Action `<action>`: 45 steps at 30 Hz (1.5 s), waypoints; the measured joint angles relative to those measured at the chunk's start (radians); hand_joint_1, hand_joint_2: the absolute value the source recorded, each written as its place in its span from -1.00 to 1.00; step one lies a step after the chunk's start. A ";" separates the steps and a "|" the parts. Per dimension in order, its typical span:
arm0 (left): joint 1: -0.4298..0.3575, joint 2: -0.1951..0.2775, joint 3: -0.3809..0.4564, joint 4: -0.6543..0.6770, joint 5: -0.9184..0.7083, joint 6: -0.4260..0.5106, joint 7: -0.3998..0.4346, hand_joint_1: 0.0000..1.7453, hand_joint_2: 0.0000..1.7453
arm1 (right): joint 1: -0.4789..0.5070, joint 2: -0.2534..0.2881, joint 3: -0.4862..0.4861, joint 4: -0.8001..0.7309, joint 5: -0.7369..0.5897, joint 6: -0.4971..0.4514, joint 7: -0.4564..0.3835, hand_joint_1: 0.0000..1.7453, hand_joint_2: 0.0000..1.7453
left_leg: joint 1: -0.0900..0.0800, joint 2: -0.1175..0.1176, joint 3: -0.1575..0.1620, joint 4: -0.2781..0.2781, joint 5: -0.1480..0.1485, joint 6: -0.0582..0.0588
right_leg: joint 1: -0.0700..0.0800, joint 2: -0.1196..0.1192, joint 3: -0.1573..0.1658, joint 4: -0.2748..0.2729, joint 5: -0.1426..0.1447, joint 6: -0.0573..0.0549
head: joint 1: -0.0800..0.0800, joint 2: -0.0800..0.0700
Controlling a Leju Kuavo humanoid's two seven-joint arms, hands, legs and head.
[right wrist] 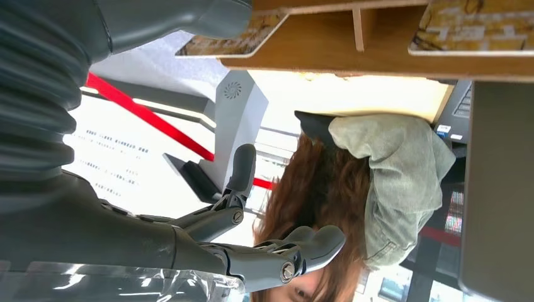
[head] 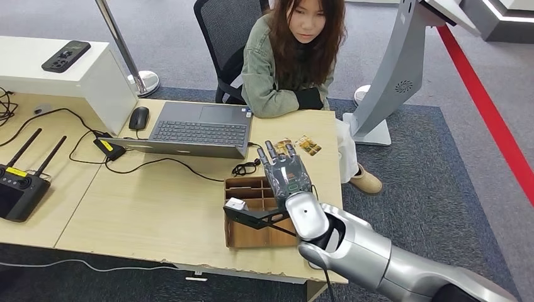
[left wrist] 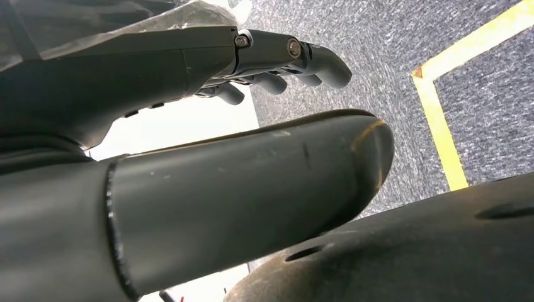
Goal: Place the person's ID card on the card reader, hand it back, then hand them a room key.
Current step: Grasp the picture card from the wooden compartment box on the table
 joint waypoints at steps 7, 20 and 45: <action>0.001 0.000 0.003 0.000 0.001 0.000 -0.004 -1.00 -1.00 | -0.004 0.001 0.000 -0.001 0.008 0.015 0.000 -0.80 1.00 | 0.000 0.000 0.000 0.000 0.000 0.000 | 0.000 0.000 0.000 0.000 0.000 0.000 | 0.000 0.000; 0.002 0.000 0.005 0.000 0.008 0.002 -0.005 -1.00 -1.00 | -0.005 0.001 0.002 -0.001 -0.040 0.069 0.001 -0.86 1.00 | 0.000 0.000 0.000 0.000 0.000 0.000 | 0.000 0.000 0.000 0.000 0.000 0.000 | 0.000 0.000; 0.004 -0.003 0.012 0.000 0.019 0.007 0.000 -1.00 -1.00 | -0.006 -0.009 -0.002 0.002 0.060 0.137 0.001 -0.86 1.00 | 0.000 0.000 0.000 0.000 0.000 0.000 | 0.000 0.000 0.000 0.000 0.000 0.000 | 0.000 0.000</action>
